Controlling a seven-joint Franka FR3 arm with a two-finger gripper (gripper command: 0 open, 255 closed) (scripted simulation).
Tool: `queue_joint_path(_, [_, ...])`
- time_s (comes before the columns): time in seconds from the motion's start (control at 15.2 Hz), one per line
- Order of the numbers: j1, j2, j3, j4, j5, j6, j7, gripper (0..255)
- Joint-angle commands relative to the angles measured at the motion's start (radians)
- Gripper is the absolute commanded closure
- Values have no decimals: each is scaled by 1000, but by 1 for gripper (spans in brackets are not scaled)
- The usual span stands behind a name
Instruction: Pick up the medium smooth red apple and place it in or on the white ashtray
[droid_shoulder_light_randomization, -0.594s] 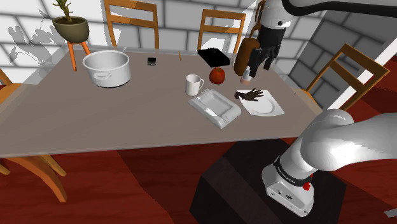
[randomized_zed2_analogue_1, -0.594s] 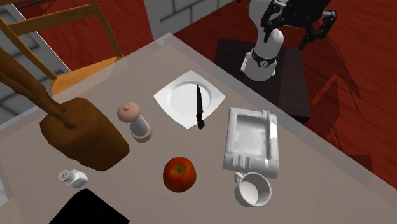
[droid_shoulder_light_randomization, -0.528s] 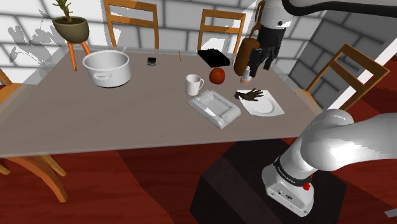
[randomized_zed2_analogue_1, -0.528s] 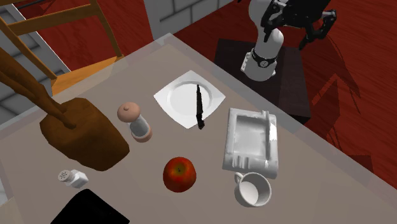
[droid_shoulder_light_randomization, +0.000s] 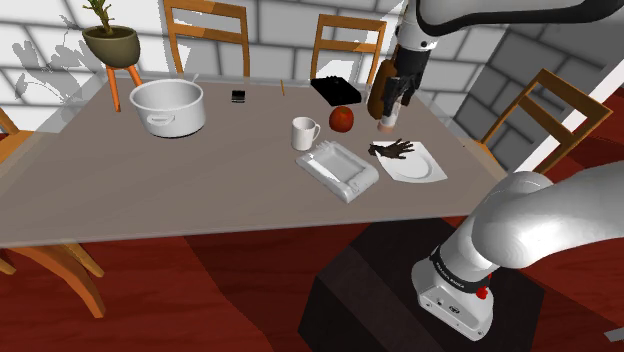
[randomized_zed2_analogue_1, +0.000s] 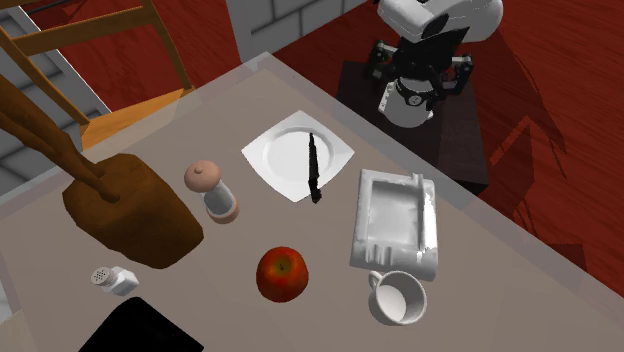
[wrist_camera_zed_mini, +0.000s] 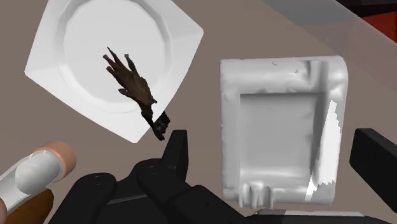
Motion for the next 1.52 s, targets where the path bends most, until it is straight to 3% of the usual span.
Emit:
queue_joint_path(0.0, [4, 68, -31, 23, -3, 58, -46, 0])
queue_joint_path(0.4, [13, 278, -124, 128, 21, 191, -206, 0])
queue_joint_path(0.86, [10, 552, -197, 315, 132, 293, -415, 0])
queue_joint_path(1.45, [-77, 925, -186, 671, 324, 304, -658, 0])
